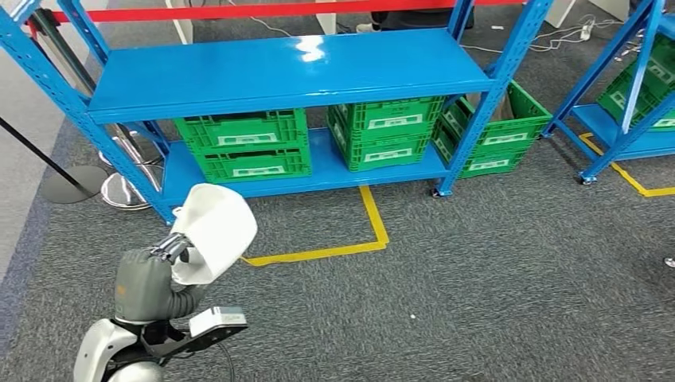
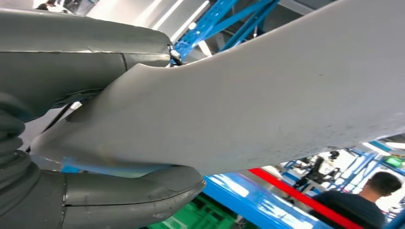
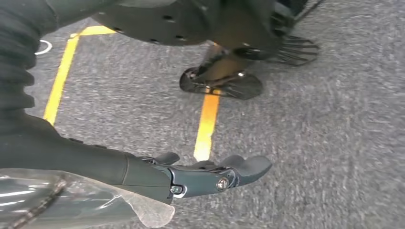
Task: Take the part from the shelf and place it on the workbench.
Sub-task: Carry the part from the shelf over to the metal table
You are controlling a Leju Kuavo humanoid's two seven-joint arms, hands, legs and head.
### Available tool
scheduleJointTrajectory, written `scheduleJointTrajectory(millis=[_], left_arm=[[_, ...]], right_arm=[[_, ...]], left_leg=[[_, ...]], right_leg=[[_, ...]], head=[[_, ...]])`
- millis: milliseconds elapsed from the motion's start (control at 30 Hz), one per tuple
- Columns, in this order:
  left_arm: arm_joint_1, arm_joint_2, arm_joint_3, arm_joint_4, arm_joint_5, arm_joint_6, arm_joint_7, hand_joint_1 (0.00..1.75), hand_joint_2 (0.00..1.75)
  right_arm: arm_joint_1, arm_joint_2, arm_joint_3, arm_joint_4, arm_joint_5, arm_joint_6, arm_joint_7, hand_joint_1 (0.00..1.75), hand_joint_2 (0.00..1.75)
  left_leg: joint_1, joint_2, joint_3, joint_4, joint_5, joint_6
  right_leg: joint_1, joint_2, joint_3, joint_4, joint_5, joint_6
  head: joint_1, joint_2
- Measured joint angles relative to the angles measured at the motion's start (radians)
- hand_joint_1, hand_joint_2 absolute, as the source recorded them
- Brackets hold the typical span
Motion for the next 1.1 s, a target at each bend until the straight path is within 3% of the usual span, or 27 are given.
scheduleJointTrajectory(millis=[67, 100, 200, 233, 267, 300, 367, 433, 467, 533, 567, 633, 700, 733, 767, 800, 833, 900, 933, 1000, 1067, 1100], left_arm=[[0.011, 0.0, -0.004, -0.002, 0.001, 0.0, -0.005, 1.75, 1.75], [0.018, 0.0, -0.006, -0.003, 0.001, 0.0, -0.008, 1.75, 1.75], [0.03, 0.0, -0.014, -0.004, 0.002, 0.0, -0.015, 1.75, 1.75], [0.032, 0.0, -0.016, -0.004, 0.001, 0.0, -0.016, 1.75, 1.75], [0.035, 0.0, -0.017, -0.004, 0.0, -0.001, -0.017, 1.75, 1.75], [0.037, -0.001, -0.017, -0.004, 0.0, -0.001, -0.017, 1.75, 1.75], [0.04, -0.002, -0.018, -0.004, -0.001, -0.002, -0.017, 1.75, 1.75], [0.04, -0.006, -0.019, -0.005, 0.0, -0.003, -0.019, 1.75, 1.75], [0.041, -0.007, -0.02, -0.005, 0.0, -0.003, -0.02, 1.75, 1.75], [0.042, -0.011, -0.022, -0.005, 0.001, -0.002, -0.023, 1.75, 1.75], [0.044, -0.013, -0.023, -0.005, 0.001, -0.002, -0.024, 1.75, 1.75], [0.045, -0.017, -0.023, -0.005, 0.001, -0.002, -0.025, 1.75, 1.75], [0.046, -0.02, -0.025, -0.005, 0.002, -0.002, -0.025, 1.75, 1.75], [0.046, -0.021, -0.025, -0.005, 0.002, -0.002, -0.025, 1.75, 1.75], [0.047, -0.021, -0.026, -0.005, 0.002, -0.002, -0.025, 1.75, 1.75], [0.048, -0.021, -0.026, -0.005, 0.002, -0.002, -0.025, 1.75, 1.75], [0.049, -0.022, -0.027, -0.005, 0.002, -0.002, -0.025, 1.75, 1.75], [0.048, -0.024, -0.029, -0.005, 0.002, -0.002, -0.026, 1.75, 1.75], [0.048, -0.025, -0.029, -0.005, 0.003, -0.001, -0.027, 1.75, 1.75], [0.048, -0.027, -0.03, -0.005, 0.008, 0.001, -0.033, 1.75, 1.75], [0.054, -0.028, -0.03, -0.005, 0.02, 0.002, -0.039, 1.75, 1.75], [0.057, -0.029, -0.03, -0.006, 0.026, 0.003, -0.041, 1.75, 1.75]], right_arm=[[0.003, 0.003, -0.003, 0.0, -0.004, 0.005, 0.0, 0.0, 1.75], [0.006, 0.004, -0.005, 0.001, -0.007, 0.008, -0.001, 0.0, 1.75], [0.01, 0.005, -0.013, 0.001, -0.012, 0.011, -0.001, 0.0, 1.75], [0.011, 0.005, -0.016, 0.001, -0.014, 0.012, -0.001, 0.0, 1.75], [0.012, 0.005, -0.018, 0.001, -0.017, 0.014, 0.0, 0.0, 1.75], [0.012, 0.006, -0.022, 0.001, -0.022, 0.019, 0.0, 0.0, 1.75], [0.011, 0.007, -0.029, 0.001, -0.033, 0.028, 0.001, 0.0, 1.75], [0.011, 0.008, -0.037, 0.001, -0.04, 0.032, 0.001, 0.0, 1.75], [0.011, 0.008, -0.04, 0.001, -0.042, 0.033, 0.0, 0.0, 1.75], [0.009, 0.009, -0.045, 0.001, -0.044, 0.034, 0.0, 0.0, 1.75], [0.008, 0.009, -0.047, 0.0, -0.045, 0.034, 0.0, 0.0, 1.75], [0.006, 0.009, -0.05, 0.0, -0.045, 0.034, -0.001, 0.0, 1.75], [0.007, 0.009, -0.053, 0.0, -0.045, 0.035, -0.001, 0.0, 1.75], [0.008, 0.009, -0.053, 0.0, -0.045, 0.036, -0.001, 0.0, 1.75], [0.01, 0.009, -0.053, 0.0, -0.045, 0.037, -0.001, 0.0, 1.75], [0.011, 0.009, -0.054, 0.0, -0.045, 0.036, -0.001, 0.0, 1.75], [0.011, 0.009, -0.055, 0.0, -0.045, 0.036, -0.001, 0.0, 1.75], [0.01, 0.009, -0.058, 0.0, -0.046, 0.036, -0.001, 0.0, 1.75], [0.01, 0.009, -0.059, 0.0, -0.046, 0.035, -0.002, 0.0, 1.75], [0.011, 0.009, -0.061, 0.0, -0.046, 0.035, -0.004, 0.0, 1.75], [0.011, 0.01, -0.062, 0.0, -0.045, 0.032, -0.006, 0.0, 1.75], [0.01, 0.012, -0.062, 0.0, -0.045, 0.03, -0.006, 0.0, 1.75]], left_leg=[[0.002, -0.004, -0.006, 0.006, -0.001, -0.011], [0.003, -0.005, -0.014, 0.026, -0.024, -0.017], [0.012, -0.005, -0.066, 0.197, -0.15, -0.036], [0.015, -0.005, -0.079, 0.255, -0.172, -0.041], [0.017, -0.005, -0.079, 0.283, -0.174, -0.044], [0.019, -0.003, -0.061, 0.27, -0.157, -0.046], [0.02, 0.017, 0.015, 0.151, -0.105, -0.044], [0.013, 0.05, 0.071, 0.049, -0.08, -0.032], [0.01, 0.059, 0.078, 0.03, -0.083, -0.025], [0.008, 0.047, 0.074, 0.018, -0.085, -0.011], [0.011, 0.037, 0.072, 0.012, -0.084, -0.005], [0.017, 0.021, 0.067, 0.005, -0.077, 0.007], [0.018, 0.003, 0.058, 0.005, -0.07, 0.013], [0.018, -0.007, 0.055, 0.006, -0.068, 0.013], [0.018, -0.017, 0.052, 0.007, -0.065, 0.013], [0.019, -0.029, 0.051, 0.007, -0.063, 0.011], [0.019, -0.041, 0.051, 0.008, -0.062, 0.009], [0.019, -0.063, 0.048, 0.012, -0.059, 0.003], [0.018, -0.074, 0.044, 0.015, -0.056, -0.002], [0.017, -0.096, 0.031, 0.018, -0.047, -0.015], [0.018, -0.107, 0.021, 0.021, -0.042, -0.028], [0.016, -0.094, 0.013, 0.034, -0.053, -0.033]], right_leg=[[-0.004, -0.009, -0.008, -0.008, 0.01, -0.01], [-0.007, -0.015, -0.013, -0.01, 0.018, -0.017], [-0.009, -0.033, -0.033, -0.007, 0.035, -0.028], [-0.008, -0.04, -0.041, -0.003, 0.038, -0.028], [-0.009, -0.046, -0.046, 0.002, 0.04, -0.027], [-0.009, -0.052, -0.051, 0.009, 0.041, -0.026], [-0.009, -0.066, -0.057, 0.025, 0.038, -0.022], [-0.005, -0.08, -0.064, 0.038, 0.033, -0.014], [-0.002, -0.087, -0.068, 0.042, 0.032, -0.01], [0.0, -0.103, -0.073, 0.047, 0.03, 0.0], [-0.001, -0.098, -0.079, 0.052, 0.023, 0.006], [-0.005, -0.061, -0.109, 0.11, -0.017, 0.019], [-0.011, -0.025, -0.176, 0.249, -0.083, 0.026], [-0.013, -0.02, -0.209, 0.316, -0.105, 0.028], [-0.014, -0.018, -0.229, 0.354, -0.108, 0.029], [-0.015, -0.016, -0.228, 0.347, -0.089, 0.029], [-0.016, -0.012, -0.207, 0.297, -0.052, 0.028], [-0.021, 0.027, -0.142, 0.151, 0.021, 0.026], [-0.024, 0.047, -0.118, 0.096, 0.037, 0.025], [-0.025, 0.063, -0.101, 0.063, 0.038, 0.022], [-0.027, 0.041, -0.101, 0.061, 0.044, 0.011], [-0.029, 0.029, -0.103, 0.06, 0.048, 0.004]], head=[[0.0, 0.0], [-0.002, 0.0], [-0.008, 0.0], [-0.008, 0.0], [-0.008, 0.0], [-0.008, 0.0], [-0.008, 0.0], [-0.008, 0.0], [-0.007, 0.0], [-0.006, 0.0], [-0.006, 0.0], [-0.003, 0.0], [-0.002, 0.0], [-0.002, 0.0], [-0.002, 0.0], [-0.002, 0.0], [-0.002, 0.0], [-0.002, 0.0], [-0.002, 0.0], [-0.003, 0.0], [-0.003, 0.0], [-0.006, 0.0]])
